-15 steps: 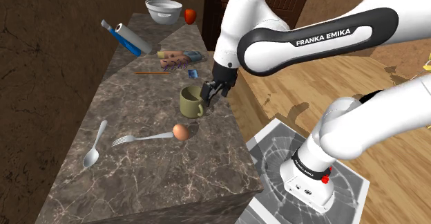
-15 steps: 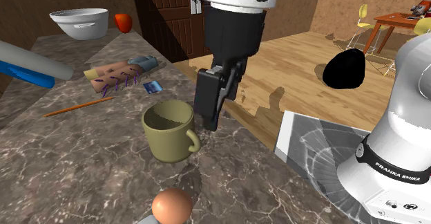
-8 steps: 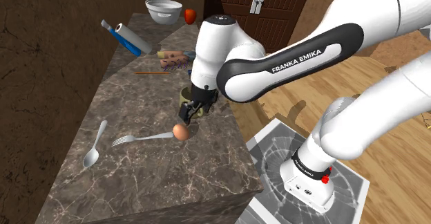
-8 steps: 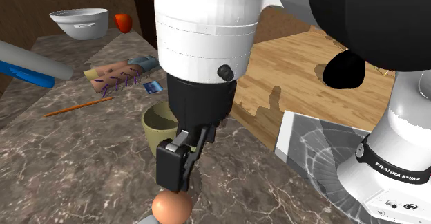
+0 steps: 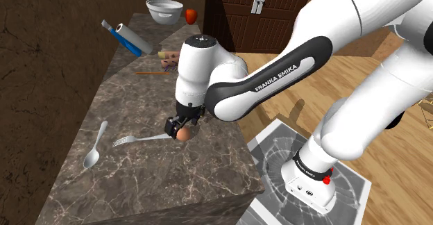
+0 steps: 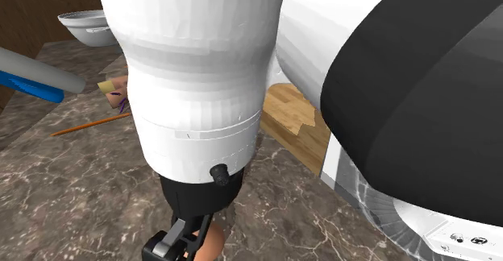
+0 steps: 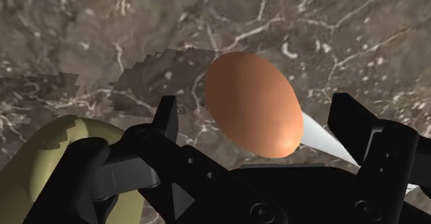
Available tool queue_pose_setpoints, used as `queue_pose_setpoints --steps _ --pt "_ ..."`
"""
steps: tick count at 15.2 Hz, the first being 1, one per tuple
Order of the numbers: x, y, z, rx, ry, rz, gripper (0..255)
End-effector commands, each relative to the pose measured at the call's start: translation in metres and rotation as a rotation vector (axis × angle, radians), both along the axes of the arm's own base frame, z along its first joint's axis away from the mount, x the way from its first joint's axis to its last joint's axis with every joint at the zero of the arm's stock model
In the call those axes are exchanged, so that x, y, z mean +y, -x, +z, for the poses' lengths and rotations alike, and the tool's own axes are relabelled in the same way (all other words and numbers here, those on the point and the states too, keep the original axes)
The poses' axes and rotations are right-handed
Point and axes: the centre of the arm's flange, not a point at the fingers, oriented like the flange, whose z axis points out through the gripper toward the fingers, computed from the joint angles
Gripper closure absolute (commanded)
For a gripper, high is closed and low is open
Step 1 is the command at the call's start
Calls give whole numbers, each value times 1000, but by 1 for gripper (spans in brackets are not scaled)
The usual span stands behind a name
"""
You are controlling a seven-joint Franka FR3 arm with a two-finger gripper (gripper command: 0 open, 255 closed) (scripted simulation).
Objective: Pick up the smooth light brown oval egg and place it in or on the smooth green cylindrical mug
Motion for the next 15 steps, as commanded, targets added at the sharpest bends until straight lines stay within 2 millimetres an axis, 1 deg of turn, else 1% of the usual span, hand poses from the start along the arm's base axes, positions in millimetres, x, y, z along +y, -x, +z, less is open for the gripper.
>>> queue_pose_setpoints --steps 1,3,11,12,15 --pt "1 0 -10 0 0 0 0" --pt "2 -2 -24 0 0 0 0" --pt "2 -2 -24 0 0 0 0" --pt "2 -2 -24 0 0 0 255" --pt "2 -2 -24 0 0 0 255"
